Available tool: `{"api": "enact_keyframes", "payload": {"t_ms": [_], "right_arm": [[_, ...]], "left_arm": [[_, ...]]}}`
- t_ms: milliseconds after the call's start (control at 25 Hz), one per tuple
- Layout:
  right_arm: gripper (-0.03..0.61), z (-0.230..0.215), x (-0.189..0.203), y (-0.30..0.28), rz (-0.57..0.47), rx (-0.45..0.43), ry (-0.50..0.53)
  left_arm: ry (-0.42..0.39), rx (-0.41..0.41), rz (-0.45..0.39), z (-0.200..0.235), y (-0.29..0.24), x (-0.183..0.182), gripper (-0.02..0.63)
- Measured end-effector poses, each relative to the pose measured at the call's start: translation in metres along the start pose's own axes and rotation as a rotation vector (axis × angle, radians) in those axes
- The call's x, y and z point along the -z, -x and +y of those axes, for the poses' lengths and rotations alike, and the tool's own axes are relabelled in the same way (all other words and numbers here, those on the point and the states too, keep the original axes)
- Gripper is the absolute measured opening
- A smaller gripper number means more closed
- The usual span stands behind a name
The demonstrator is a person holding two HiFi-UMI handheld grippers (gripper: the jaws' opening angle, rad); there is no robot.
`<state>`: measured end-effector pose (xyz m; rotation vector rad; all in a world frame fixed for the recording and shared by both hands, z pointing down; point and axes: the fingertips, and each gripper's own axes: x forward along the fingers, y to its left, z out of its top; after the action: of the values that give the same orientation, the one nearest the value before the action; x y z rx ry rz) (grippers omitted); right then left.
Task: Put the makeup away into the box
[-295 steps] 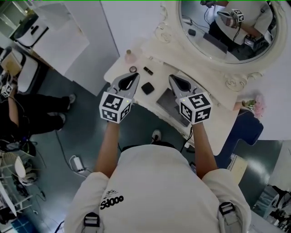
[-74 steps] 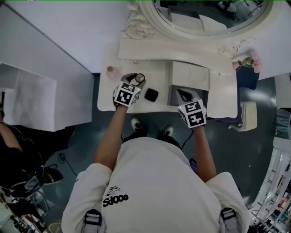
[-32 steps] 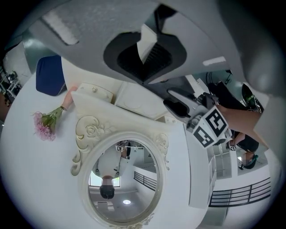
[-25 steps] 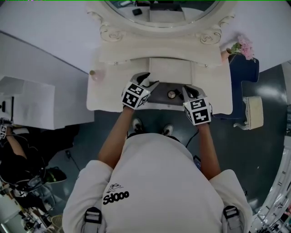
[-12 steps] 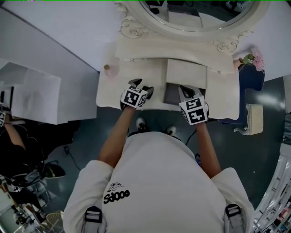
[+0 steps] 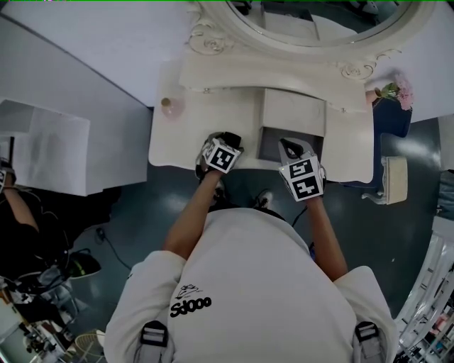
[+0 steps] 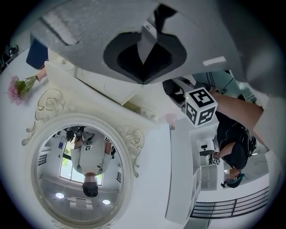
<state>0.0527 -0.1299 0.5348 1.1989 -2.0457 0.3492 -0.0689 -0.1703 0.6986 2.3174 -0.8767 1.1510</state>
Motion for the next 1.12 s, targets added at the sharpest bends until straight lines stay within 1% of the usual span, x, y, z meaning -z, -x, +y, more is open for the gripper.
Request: {"api": "enact_keyframes", "payload": {"t_ms": [40,120,240,320,400,480,600,720,800,960,1040,1120], "right_arm": [[0.003,-0.002,0.003,0.000,0.004,0.005,-0.002],[0.003,-0.008,0.007,0.001,0.008,0.013,-0.006],[0.003,-0.015,0.009,0.004,0.003,0.029,-0.012],[0.003,-0.017,0.009,0.005,-0.002,0.035,-0.019],[0.003,-0.018,0.007,0.005,-0.012,0.035,-0.021],[0.003,-0.020,0.003,0.006,-0.025,0.037,-0.018],[0.003,-0.027,-0.002,0.009,-0.043,0.051,-0.016],[0.003,-0.035,-0.008,0.011,-0.062,0.068,-0.018],[0.003,-0.040,-0.012,0.012,-0.073,0.079,-0.025],[0.003,-0.048,-0.013,0.017,-0.086,0.098,-0.046],[0.003,-0.051,-0.010,0.020,-0.091,0.108,-0.056],[0.003,-0.053,-0.004,0.024,-0.093,0.118,-0.070]], "left_arm": [[-0.002,-0.010,-0.011,0.002,0.000,-0.002,0.389],[0.005,-0.005,0.003,0.002,-0.001,0.003,0.379],[-0.002,0.017,0.075,-0.001,-0.005,0.015,0.376],[-0.008,0.033,0.101,-0.002,-0.005,0.019,0.374],[-0.003,0.056,0.106,-0.004,-0.005,0.021,0.372],[0.022,0.078,0.097,-0.005,-0.003,0.023,0.371],[0.063,0.102,0.042,-0.003,0.004,0.015,0.371],[0.076,0.106,-0.078,0.004,0.019,-0.016,0.371],[0.075,0.114,-0.142,0.006,0.034,-0.038,0.371],[0.017,0.155,-0.236,-0.007,0.063,-0.091,0.371],[-0.037,0.195,-0.254,-0.023,0.070,-0.114,0.371],[-0.106,0.252,-0.242,-0.047,0.071,-0.130,0.371]]}}
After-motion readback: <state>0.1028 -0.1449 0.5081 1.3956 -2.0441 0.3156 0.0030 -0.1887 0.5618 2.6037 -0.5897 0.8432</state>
